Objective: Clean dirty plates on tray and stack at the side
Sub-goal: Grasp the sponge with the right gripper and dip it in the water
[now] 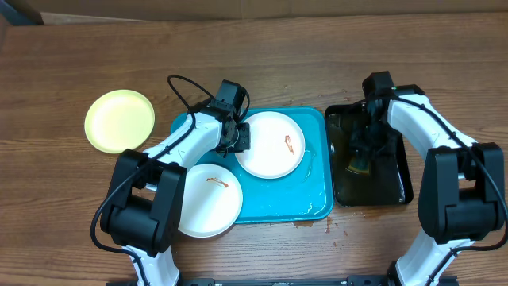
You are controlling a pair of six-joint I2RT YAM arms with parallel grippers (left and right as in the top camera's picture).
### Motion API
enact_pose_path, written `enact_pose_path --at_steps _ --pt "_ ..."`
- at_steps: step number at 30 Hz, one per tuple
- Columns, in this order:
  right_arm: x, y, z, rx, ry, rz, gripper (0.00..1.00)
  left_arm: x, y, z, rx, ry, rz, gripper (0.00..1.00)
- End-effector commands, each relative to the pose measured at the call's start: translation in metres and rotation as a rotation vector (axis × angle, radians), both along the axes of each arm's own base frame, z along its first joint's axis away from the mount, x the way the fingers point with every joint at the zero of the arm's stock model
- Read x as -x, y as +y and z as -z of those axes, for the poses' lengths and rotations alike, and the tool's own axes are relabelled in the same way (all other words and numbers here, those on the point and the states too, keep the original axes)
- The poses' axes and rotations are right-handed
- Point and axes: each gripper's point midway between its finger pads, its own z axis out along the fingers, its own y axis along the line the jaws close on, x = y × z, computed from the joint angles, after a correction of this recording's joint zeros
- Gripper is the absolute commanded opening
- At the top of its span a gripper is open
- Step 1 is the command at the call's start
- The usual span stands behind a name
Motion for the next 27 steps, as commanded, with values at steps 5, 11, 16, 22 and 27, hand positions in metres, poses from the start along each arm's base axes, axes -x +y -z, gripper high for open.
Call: enact_pose_path --at_steps 5,11,16,22,27 --pt "0.002 0.006 0.003 -0.024 0.011 0.001 0.27 0.004 0.004 0.011 -0.013 0.03 0.006 0.22" --pt "-0.003 0.003 -0.002 -0.01 -0.012 0.011 0.04 0.004 0.004 0.011 -0.013 0.03 0.006 0.11" --pt "-0.016 -0.002 -0.045 0.02 -0.097 0.014 0.04 0.004 0.003 0.011 -0.009 0.03 0.007 0.04" --pt "-0.009 -0.002 -0.081 0.081 -0.159 -0.035 0.04 0.004 0.002 0.01 -0.006 0.031 0.008 0.06" --pt "-0.01 0.016 -0.083 0.081 -0.184 -0.022 0.04 0.004 0.002 0.01 -0.006 0.031 0.012 0.14"
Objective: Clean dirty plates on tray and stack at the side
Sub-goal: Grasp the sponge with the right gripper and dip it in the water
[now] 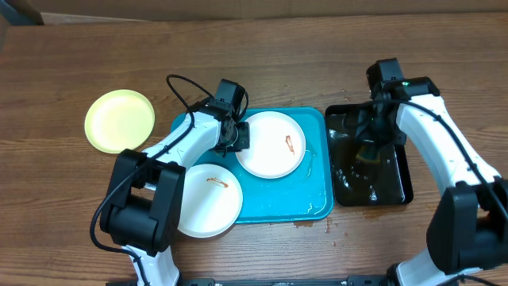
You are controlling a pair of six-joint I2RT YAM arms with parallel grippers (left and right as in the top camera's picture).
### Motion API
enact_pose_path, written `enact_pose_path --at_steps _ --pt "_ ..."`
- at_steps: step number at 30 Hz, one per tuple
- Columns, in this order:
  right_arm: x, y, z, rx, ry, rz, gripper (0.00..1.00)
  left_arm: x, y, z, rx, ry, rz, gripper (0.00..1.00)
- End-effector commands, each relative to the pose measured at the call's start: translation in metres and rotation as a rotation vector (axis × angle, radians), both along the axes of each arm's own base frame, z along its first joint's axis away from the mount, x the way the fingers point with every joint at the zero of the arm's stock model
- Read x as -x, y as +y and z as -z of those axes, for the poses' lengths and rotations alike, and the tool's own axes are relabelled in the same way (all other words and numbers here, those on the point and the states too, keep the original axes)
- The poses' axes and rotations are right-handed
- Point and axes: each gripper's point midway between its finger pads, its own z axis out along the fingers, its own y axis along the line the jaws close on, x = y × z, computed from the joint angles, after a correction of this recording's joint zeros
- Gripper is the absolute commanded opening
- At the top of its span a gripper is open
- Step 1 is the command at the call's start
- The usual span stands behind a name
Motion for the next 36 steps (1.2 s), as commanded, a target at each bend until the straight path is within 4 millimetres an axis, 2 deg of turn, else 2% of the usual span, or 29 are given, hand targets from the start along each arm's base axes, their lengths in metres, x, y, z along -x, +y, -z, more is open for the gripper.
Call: enact_pose_path --at_steps 1,2,3,5,6,7,9,10,12,13,14,16,19,20,22,23,24,28,31,36 --pt "-0.006 0.012 -0.007 0.036 -0.039 -0.05 0.04 0.005 0.003 0.011 -0.02 0.029 0.007 0.14" --pt "-0.004 0.006 -0.009 0.103 -0.036 -0.079 0.04 0.005 0.003 0.011 -0.02 0.029 0.007 0.14" --pt "-0.003 -0.01 -0.013 0.215 -0.042 -0.06 0.04 0.005 0.003 0.011 -0.02 0.029 0.007 0.14" --pt "-0.003 -0.028 -0.021 0.325 -0.083 0.062 0.04 0.005 0.003 0.011 -0.02 0.029 0.007 0.14" --pt "-0.005 -0.024 -0.02 0.294 -0.102 0.118 0.04 0.005 0.003 0.011 -0.02 0.029 0.007 0.14" --pt "-0.007 -0.011 -0.015 0.211 -0.103 0.134 0.04 0.005 0.003 0.011 -0.02 0.029 0.007 0.14" --pt "-0.009 0.023 -0.008 0.048 -0.07 -0.04 0.04 0.005 0.003 0.011 -0.02 0.029 0.007 0.15" --pt "-0.009 0.022 -0.008 0.074 -0.064 -0.095 0.04 0.005 0.003 0.011 -0.02 0.029 0.007 0.15" --pt "-0.009 -0.003 -0.014 0.215 -0.077 -0.045 0.04 0.005 0.003 0.011 -0.02 0.029 0.008 0.16" --pt "-0.01 -0.007 -0.015 0.237 -0.092 -0.006 0.04 0.005 0.003 0.011 -0.019 0.029 0.007 0.19" --pt "-0.013 -0.002 -0.014 0.204 -0.103 0.003 0.04 0.005 0.003 0.011 -0.019 0.028 0.007 0.22" --pt "-0.014 0.011 -0.012 0.153 -0.09 -0.099 0.04 0.004 0.003 0.011 -0.018 0.026 0.008 0.32" --pt "-0.011 -0.004 -0.015 0.244 -0.084 -0.082 0.04 -0.003 0.0 0.006 -0.013 0.002 0.019 0.35" --pt "-0.011 0.0 -0.014 0.219 -0.083 -0.079 0.04 -0.005 -0.001 0.004 -0.012 -0.005 0.022 0.34" --pt "-0.01 0.011 -0.011 0.156 -0.075 -0.087 0.04 -0.008 -0.002 0.001 -0.009 -0.012 0.022 0.23" --pt "-0.009 0.013 -0.011 0.145 -0.073 -0.089 0.04 -0.008 -0.002 0.001 -0.008 -0.013 0.021 0.17" --pt "-0.009 0.013 -0.011 0.147 -0.072 -0.103 0.04 -0.007 -0.002 0.002 -0.01 -0.007 0.021 0.06" --pt "-0.011 0.014 -0.018 0.143 -0.075 -0.109 0.04 0.003 -0.001 0.003 -0.008 0.033 0.024 0.04" --pt "-0.016 0.02 -0.02 0.148 -0.081 -0.241 0.04 0.004 -0.001 0.004 -0.009 0.039 0.026 0.04" --pt "-0.021 0.013 -0.023 0.207 -0.09 -0.284 0.04 0.009 -0.013 0.002 0.06 0.063 0.042 0.04"
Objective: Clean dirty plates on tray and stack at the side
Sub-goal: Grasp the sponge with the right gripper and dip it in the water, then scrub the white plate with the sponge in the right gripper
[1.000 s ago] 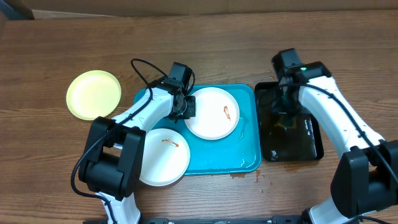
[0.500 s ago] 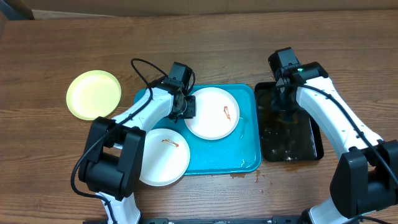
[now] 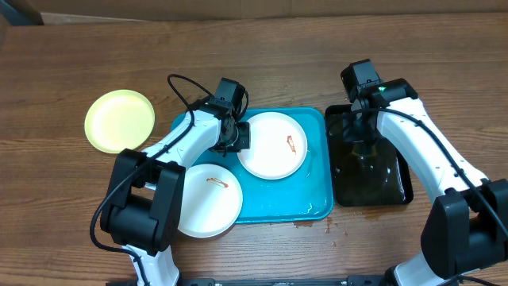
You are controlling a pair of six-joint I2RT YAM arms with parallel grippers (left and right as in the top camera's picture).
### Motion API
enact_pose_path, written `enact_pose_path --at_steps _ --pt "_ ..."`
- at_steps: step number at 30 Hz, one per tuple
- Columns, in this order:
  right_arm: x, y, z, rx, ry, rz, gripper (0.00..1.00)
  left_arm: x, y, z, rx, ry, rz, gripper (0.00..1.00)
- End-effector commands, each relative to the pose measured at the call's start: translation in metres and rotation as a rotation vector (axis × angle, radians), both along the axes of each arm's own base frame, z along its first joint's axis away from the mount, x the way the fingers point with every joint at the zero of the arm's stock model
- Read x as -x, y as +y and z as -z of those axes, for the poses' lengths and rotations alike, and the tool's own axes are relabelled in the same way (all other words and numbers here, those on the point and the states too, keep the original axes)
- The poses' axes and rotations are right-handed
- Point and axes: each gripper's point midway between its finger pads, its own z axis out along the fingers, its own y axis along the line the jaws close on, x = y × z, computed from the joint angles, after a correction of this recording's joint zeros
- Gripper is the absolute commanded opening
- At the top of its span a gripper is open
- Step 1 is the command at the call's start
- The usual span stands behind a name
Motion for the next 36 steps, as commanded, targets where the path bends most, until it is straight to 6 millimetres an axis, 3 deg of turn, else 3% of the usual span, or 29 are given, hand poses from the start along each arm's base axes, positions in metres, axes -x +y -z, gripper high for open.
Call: enact_pose_path --at_steps 1,5,6,9,11,12,15,22,26,28,29,33,36 --pt "-0.014 -0.002 -0.015 0.046 -0.054 -0.058 0.04 0.005 -0.01 0.005 0.044 0.037 0.025 0.04" --pt "-0.016 -0.001 -0.016 0.052 -0.057 -0.088 0.04 0.007 -0.013 0.004 0.067 0.05 0.013 0.04" --pt "-0.016 0.0 -0.016 0.051 -0.057 -0.094 0.04 0.007 -0.013 0.004 0.066 0.051 0.011 0.08" --pt "-0.016 0.002 -0.015 0.045 -0.053 -0.112 0.04 0.005 -0.01 0.005 0.053 0.042 0.008 0.3" --pt "-0.016 0.001 -0.015 0.052 -0.048 -0.121 0.04 0.0 -0.007 0.004 0.039 0.02 -0.001 0.33" --pt "-0.016 0.001 -0.015 0.053 -0.047 -0.126 0.04 -0.003 -0.007 0.004 0.042 0.01 -0.003 0.33" --pt "-0.016 0.002 -0.015 0.05 -0.049 -0.13 0.04 -0.006 -0.007 0.003 0.05 0.0 -0.006 0.04" --pt "-0.017 0.002 -0.015 0.067 -0.036 -0.207 0.04 0.017 -0.016 0.004 0.09 0.1 -0.023 0.06" --pt "-0.021 0.002 -0.016 0.072 -0.048 -0.21 0.04 0.019 -0.022 0.003 0.126 0.112 -0.014 0.27" --pt "-0.023 0.003 -0.017 0.07 -0.058 -0.21 0.04 0.014 -0.023 0.002 0.132 0.093 -0.012 0.31" --pt "-0.024 0.003 -0.017 0.07 -0.063 -0.21 0.04 0.012 -0.023 0.002 0.132 0.086 -0.013 0.3" --pt "-0.028 0.004 -0.021 0.066 -0.08 -0.209 0.04 0.011 -0.024 0.002 0.135 0.081 -0.014 0.04" --pt "-0.032 0.008 -0.027 0.05 -0.094 -0.214 0.04 0.011 -0.024 0.002 0.135 0.081 -0.013 0.04"
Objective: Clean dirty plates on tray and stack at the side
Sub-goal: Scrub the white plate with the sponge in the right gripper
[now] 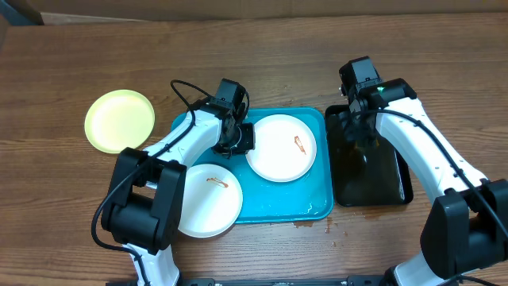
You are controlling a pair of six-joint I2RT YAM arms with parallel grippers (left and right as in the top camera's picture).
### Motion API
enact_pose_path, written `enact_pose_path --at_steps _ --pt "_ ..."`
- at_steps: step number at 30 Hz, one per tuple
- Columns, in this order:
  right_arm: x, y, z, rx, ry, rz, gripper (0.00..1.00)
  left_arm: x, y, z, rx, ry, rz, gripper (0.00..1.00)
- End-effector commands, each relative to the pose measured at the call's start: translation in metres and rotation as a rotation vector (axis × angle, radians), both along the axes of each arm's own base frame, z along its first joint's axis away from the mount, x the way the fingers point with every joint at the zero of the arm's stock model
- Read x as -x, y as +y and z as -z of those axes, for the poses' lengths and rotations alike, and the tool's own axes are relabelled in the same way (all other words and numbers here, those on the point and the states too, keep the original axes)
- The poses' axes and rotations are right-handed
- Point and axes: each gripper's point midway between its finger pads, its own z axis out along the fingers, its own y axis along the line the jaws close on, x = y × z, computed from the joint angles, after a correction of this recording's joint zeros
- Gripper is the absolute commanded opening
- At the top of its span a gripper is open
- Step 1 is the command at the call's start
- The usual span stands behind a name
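Observation:
A blue tray [278, 199] holds a white plate [279, 155] with a red smear near its right side. My left gripper [243, 137] is shut on that plate's left rim. A second white plate [208, 200], also smeared red, overhangs the tray's front left corner. A clean yellow plate [120, 120] lies on the table to the left. My right gripper [355, 131] hangs over the left part of the black basin [385, 179], apparently shut on a dark sponge that its wrist mostly hides.
The black basin of dark liquid stands right against the blue tray's right edge. Small drips mark the wood [317, 224] in front of the tray. A cable [186, 89] loops behind the left arm.
The upper white plate has shifted a little to the right on the tray, with my left gripper still on its rim. The right gripper has barely moved.
The right gripper was first down in the basin on the sponge, then raised over it with drops splashing, then at the basin's left side, where it still is. My left gripper held the upper plate's rim at every moment, and the plate now lies further right.

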Motion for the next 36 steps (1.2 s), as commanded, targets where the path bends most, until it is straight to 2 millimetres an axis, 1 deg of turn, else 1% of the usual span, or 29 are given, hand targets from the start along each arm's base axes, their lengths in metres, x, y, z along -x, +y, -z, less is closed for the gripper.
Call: enact_pose_path --at_steps 1,3,5,9,12,14,16,18,21,25,28,33,36 --pt "-0.016 0.01 -0.023 -0.02 -0.07 -0.019 0.04 0.001 -0.004 0.003 0.013 0.01 0.011 0.04" --pt "-0.02 0.022 -0.031 -0.048 -0.086 -0.044 0.04 0.001 -0.004 0.003 0.012 0.011 0.011 0.04" --pt "-0.023 0.039 -0.039 -0.092 -0.104 -0.078 0.04 0.001 -0.004 0.003 0.012 0.011 0.011 0.04" --pt "-0.022 0.085 -0.051 -0.171 -0.131 -0.179 0.04 0.001 -0.004 0.003 0.012 0.011 0.011 0.04" --pt "-0.015 0.117 -0.051 -0.178 -0.141 -0.257 0.04 0.001 -0.004 0.003 0.012 0.011 0.011 0.05" --pt "-0.009 0.134 -0.046 -0.169 -0.136 -0.302 0.04 0.001 -0.004 0.003 0.011 0.012 0.011 0.06" --pt "-0.006 0.142 -0.039 -0.143 -0.128 -0.318 0.04 0.001 -0.004 0.003 0.011 0.012 0.012 0.06" --pt "-0.006 0.146 -0.029 -0.097 -0.119 -0.323 0.04 0.001 -0.004 0.003 0.011 0.012 0.014 0.06" --pt "-0.007 0.145 -0.013 -0.046 -0.105 -0.283 0.04 0.003 -0.003 0.003 0.009 0.017 0.013 0.06" --pt "-0.007 0.143 0.009 -0.014 -0.06 -0.272 0.04 0.003 -0.003 0.003 0.009 0.018 0.013 0.07" --pt "-0.013 0.131 0.019 0.061 -0.074 -0.206 0.04 0.003 -0.003 0.003 0.009 0.018 0.013 0.07" --pt "-0.014 0.128 0.035 0.089 -0.045 -0.206 0.04 0.003 -0.003 0.003 0.009 0.019 0.013 0.07" --pt "-0.014 0.127 0.049 0.092 -0.028 -0.203 0.04 0.003 -0.003 0.003 0.009 0.019 0.013 0.07"
